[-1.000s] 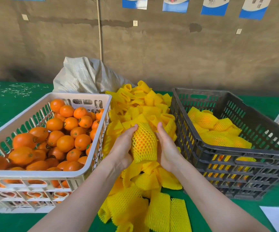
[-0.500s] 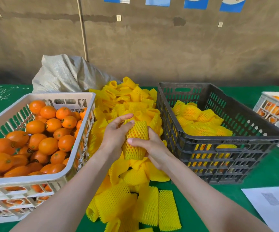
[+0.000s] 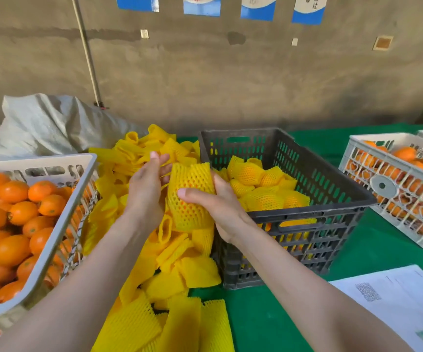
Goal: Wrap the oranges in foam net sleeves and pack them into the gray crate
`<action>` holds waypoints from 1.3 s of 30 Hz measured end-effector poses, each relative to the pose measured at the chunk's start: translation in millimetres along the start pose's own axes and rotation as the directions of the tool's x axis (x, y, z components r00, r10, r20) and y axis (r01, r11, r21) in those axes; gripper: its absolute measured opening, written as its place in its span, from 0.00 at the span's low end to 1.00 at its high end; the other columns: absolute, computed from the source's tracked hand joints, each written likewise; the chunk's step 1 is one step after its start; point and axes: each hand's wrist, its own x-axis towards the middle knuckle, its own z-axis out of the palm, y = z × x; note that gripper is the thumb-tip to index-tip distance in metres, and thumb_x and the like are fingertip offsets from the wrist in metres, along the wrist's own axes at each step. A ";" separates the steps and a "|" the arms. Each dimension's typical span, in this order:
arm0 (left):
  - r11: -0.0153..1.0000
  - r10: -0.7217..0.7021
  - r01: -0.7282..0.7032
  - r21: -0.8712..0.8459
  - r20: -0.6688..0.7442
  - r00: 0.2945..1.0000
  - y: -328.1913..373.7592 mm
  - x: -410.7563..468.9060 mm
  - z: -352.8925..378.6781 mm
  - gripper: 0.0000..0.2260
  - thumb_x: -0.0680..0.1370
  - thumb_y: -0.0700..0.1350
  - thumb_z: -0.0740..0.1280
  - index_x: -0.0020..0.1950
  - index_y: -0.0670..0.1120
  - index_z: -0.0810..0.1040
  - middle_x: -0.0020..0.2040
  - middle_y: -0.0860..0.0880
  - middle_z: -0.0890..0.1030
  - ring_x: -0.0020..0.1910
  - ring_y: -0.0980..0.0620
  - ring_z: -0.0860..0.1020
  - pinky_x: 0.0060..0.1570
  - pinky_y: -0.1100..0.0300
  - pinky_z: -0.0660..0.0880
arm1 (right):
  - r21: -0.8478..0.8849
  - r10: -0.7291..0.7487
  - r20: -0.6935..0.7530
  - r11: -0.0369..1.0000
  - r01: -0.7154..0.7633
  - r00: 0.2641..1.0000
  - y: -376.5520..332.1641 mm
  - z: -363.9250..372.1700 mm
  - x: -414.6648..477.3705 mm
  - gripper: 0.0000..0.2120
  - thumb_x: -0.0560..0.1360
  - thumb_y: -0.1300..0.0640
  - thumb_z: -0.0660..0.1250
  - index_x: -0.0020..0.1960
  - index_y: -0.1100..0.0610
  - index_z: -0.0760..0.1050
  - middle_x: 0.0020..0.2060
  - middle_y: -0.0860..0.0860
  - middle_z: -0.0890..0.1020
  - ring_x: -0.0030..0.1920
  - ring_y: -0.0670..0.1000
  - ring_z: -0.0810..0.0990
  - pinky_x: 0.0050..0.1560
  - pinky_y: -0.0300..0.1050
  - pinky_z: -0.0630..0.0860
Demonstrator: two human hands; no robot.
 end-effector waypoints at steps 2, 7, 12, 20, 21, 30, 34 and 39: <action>0.998 -0.041 0.035 -0.046 -0.132 0.990 -4.2 9.1 2.7 0.15 0.83 0.51 0.56 0.60 0.45 0.76 0.56 0.46 0.80 0.50 0.50 0.77 0.53 0.55 0.73 | 0.021 0.005 -0.052 1.000 -0.003 0.999 -8.4 -17.4 10.7 0.32 0.63 0.51 0.78 0.65 0.50 0.71 0.58 0.50 0.79 0.58 0.53 0.78 0.59 0.55 0.76; 0.962 0.111 -0.102 0.252 -0.021 0.994 -35.3 6.3 24.9 0.06 0.79 0.39 0.64 0.54 0.45 0.77 0.46 0.47 0.79 0.40 0.53 0.75 0.41 0.61 0.73 | 0.033 -0.032 -0.224 0.999 0.040 0.974 -19.8 -65.8 47.3 0.31 0.64 0.54 0.78 0.62 0.53 0.67 0.57 0.53 0.78 0.56 0.53 0.79 0.58 0.54 0.77; 0.734 0.283 -0.399 0.550 0.286 0.916 -49.7 16.8 62.5 0.06 0.79 0.36 0.63 0.46 0.46 0.77 0.38 0.51 0.79 0.32 0.62 0.74 0.31 0.71 0.69 | 0.029 0.087 -0.369 0.996 -0.083 0.925 -11.3 -114.8 104.4 0.33 0.63 0.52 0.78 0.63 0.60 0.70 0.55 0.58 0.80 0.53 0.57 0.80 0.56 0.57 0.78; 0.409 0.252 -0.569 0.714 0.510 0.822 -79.1 38.3 76.4 0.07 0.78 0.35 0.64 0.53 0.40 0.80 0.46 0.46 0.79 0.38 0.59 0.74 0.36 0.74 0.67 | -0.607 0.216 -0.253 0.724 -0.328 0.943 20.8 -129.5 177.3 0.21 0.61 0.49 0.77 0.45 0.59 0.73 0.48 0.54 0.76 0.46 0.54 0.75 0.40 0.45 0.70; 0.439 0.271 -0.560 0.703 0.491 0.828 -81.8 39.3 74.7 0.07 0.78 0.35 0.64 0.52 0.41 0.80 0.45 0.48 0.78 0.38 0.61 0.73 0.36 0.75 0.68 | -0.672 0.226 -0.240 0.664 -0.330 0.944 26.0 -128.5 183.0 0.20 0.62 0.49 0.77 0.43 0.60 0.71 0.48 0.53 0.75 0.46 0.54 0.74 0.39 0.45 0.69; 0.471 0.279 -0.533 0.702 0.455 0.846 -88.7 43.2 75.1 0.06 0.77 0.35 0.67 0.51 0.43 0.81 0.45 0.51 0.78 0.40 0.60 0.75 0.38 0.74 0.72 | -0.895 0.416 -0.106 0.357 -0.269 0.903 66.6 -121.4 195.4 0.31 0.72 0.44 0.69 0.67 0.62 0.68 0.63 0.57 0.73 0.59 0.57 0.75 0.48 0.48 0.73; 0.471 0.285 -0.524 0.709 0.440 0.852 -88.2 42.0 75.4 0.06 0.77 0.36 0.67 0.52 0.42 0.81 0.46 0.50 0.79 0.44 0.55 0.77 0.43 0.64 0.76 | -0.951 0.403 -0.056 0.257 -0.172 0.913 69.8 -115.6 192.8 0.32 0.76 0.46 0.64 0.73 0.60 0.59 0.71 0.58 0.66 0.68 0.58 0.68 0.65 0.50 0.70; 0.598 0.186 -0.463 0.654 0.448 0.874 -77.5 37.3 70.7 0.05 0.78 0.37 0.66 0.53 0.42 0.79 0.46 0.49 0.78 0.42 0.57 0.76 0.40 0.72 0.72 | -0.975 0.123 -0.058 0.207 -0.083 0.991 43.6 -104.7 183.5 0.26 0.74 0.48 0.68 0.68 0.58 0.68 0.65 0.56 0.73 0.64 0.58 0.73 0.58 0.49 0.72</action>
